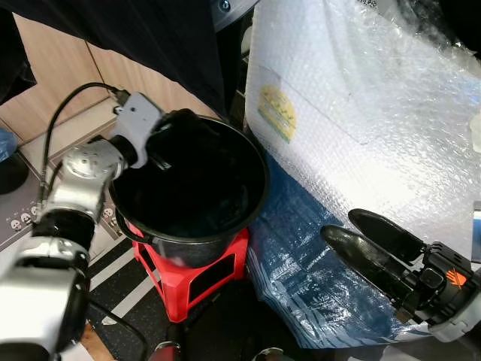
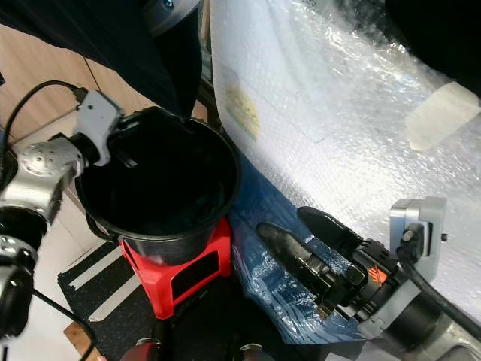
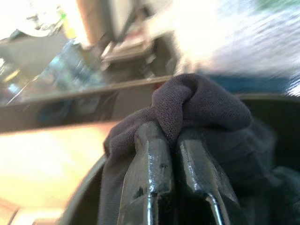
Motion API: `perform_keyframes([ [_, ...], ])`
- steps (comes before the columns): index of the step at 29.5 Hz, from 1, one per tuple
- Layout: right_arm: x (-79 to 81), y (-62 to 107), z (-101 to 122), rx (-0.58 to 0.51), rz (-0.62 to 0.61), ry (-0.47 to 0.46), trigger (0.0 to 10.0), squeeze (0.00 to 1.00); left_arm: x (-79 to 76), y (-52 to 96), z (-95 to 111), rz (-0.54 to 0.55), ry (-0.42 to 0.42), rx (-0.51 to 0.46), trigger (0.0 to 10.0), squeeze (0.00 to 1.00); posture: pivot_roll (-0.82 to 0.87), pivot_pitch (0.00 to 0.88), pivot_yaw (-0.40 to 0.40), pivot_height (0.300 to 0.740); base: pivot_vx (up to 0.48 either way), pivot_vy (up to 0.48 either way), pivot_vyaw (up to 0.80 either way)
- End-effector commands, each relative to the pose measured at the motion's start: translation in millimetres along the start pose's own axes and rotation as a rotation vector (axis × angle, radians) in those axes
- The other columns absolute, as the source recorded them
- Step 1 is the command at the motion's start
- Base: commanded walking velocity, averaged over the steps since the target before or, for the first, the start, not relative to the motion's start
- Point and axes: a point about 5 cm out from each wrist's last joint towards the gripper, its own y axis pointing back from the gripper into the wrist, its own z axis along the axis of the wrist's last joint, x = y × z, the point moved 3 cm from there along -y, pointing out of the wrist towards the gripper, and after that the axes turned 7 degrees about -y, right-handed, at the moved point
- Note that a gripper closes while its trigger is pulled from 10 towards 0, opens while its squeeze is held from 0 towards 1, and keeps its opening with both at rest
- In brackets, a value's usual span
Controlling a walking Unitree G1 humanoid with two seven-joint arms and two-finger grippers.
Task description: Clothes washing
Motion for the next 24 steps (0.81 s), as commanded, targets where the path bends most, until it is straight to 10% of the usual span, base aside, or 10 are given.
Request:
perform_keyframes([
  [1,1.2,0.2,-6.9,0.027,0.009,-0.004,10.0,0.00,-3.7,0.5,7.5,-0.015,-0.015,-0.030,10.0,0.00,-0.19,0.314,-0.056,0.740,0.000,0.000,0.00],
  [13,-21.9,-6.3,-21.0,0.048,0.002,0.032,10.0,0.00,-53.6,-4.1,69.7,-0.094,0.011,-0.221,10.0,0.00,-0.16,0.240,-0.041,0.740,0.000,0.000,0.00],
  [24,-52.2,-22.0,-28.2,0.058,0.021,0.083,10.0,0.00,-88.0,0.0,122.1,-0.099,0.222,-0.314,10.0,0.00,-0.11,0.171,-0.037,0.740,0.000,0.000,0.00],
])
